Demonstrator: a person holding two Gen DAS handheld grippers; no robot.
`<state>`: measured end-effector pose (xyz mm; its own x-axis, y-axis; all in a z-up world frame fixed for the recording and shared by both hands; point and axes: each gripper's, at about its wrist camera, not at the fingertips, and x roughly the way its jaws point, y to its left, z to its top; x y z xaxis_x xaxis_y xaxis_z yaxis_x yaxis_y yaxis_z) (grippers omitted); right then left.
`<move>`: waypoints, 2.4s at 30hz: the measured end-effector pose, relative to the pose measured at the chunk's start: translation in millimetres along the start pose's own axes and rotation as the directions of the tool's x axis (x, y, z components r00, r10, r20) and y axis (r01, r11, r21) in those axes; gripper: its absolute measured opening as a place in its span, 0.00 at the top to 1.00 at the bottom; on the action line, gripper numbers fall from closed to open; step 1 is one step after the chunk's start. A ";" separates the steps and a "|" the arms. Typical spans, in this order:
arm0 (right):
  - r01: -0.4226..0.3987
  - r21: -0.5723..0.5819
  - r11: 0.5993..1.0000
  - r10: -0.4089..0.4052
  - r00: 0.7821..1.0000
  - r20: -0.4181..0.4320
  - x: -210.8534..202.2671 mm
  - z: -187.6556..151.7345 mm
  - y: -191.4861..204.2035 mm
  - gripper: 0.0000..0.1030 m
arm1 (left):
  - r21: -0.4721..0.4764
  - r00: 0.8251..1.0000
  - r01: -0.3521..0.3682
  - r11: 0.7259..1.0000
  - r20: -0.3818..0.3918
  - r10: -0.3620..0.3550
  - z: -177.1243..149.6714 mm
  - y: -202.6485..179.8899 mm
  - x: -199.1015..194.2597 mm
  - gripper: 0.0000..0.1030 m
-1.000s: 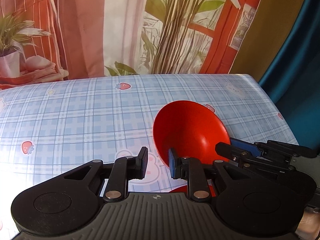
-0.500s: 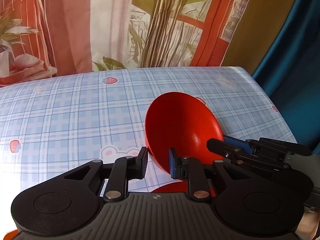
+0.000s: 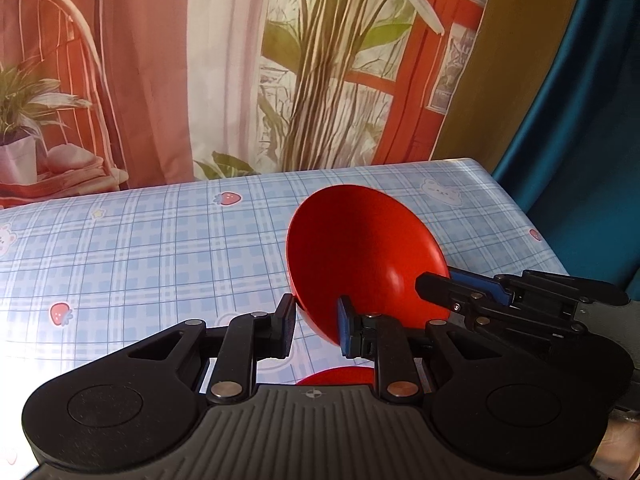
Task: Organize plates and bowls
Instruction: 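Carry the nested red bowls into the third red bowl and release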
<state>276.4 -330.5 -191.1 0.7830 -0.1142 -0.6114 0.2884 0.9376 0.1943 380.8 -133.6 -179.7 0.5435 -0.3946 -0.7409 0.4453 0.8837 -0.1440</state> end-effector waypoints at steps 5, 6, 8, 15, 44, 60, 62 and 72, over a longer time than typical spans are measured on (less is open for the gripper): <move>0.006 -0.024 1.000 -0.005 1.000 0.013 -14.2 4.8 9.1 0.88 | 0.007 1.000 -0.004 1.000 0.023 0.004 -2.6 -2.3 -17.7 0.78; 0.007 -0.026 1.000 -0.006 1.000 0.015 -16.3 5.3 10.6 0.88 | 0.003 1.000 -0.002 1.000 0.028 0.002 -3.0 -2.0 -20.7 0.78; 0.007 -0.025 1.000 -0.006 1.000 0.020 -21.8 6.0 13.5 0.88 | 0.000 0.999 -0.002 1.000 0.033 0.002 -3.6 -2.9 -26.5 0.78; 0.010 -0.044 0.999 -0.009 0.999 0.040 -44.5 8.8 24.9 0.88 | 0.001 0.998 -0.001 1.000 0.057 0.001 -6.7 -9.9 -49.3 0.78; -0.009 -0.059 0.998 0.006 0.998 -0.062 -61.3 -47.5 53.6 0.85 | -0.048 0.999 0.024 0.999 -0.041 -0.026 -70.3 -4.2 -67.4 0.76; -0.010 -0.066 0.998 0.005 0.996 -0.086 -58.9 -55.8 54.7 0.80 | -0.038 0.998 0.022 0.999 -0.066 -0.024 -76.8 -6.1 -62.8 0.76; -0.011 -0.066 0.998 0.005 0.996 -0.086 -59.1 -55.2 54.8 0.80 | -0.038 0.998 0.022 0.999 -0.066 -0.024 -76.0 -6.7 -62.1 0.76; -0.009 -0.067 0.998 0.003 0.996 -0.085 -59.2 -56.1 54.5 0.80 | -0.039 0.998 0.021 0.999 -0.065 -0.024 -75.3 -7.2 -61.7 0.76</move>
<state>214.9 -254.2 -187.3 0.7343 -0.0826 -0.6738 0.2438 0.9585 0.1481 290.4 -96.6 -182.4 0.4852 -0.3985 -0.7784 0.4287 0.8842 -0.1854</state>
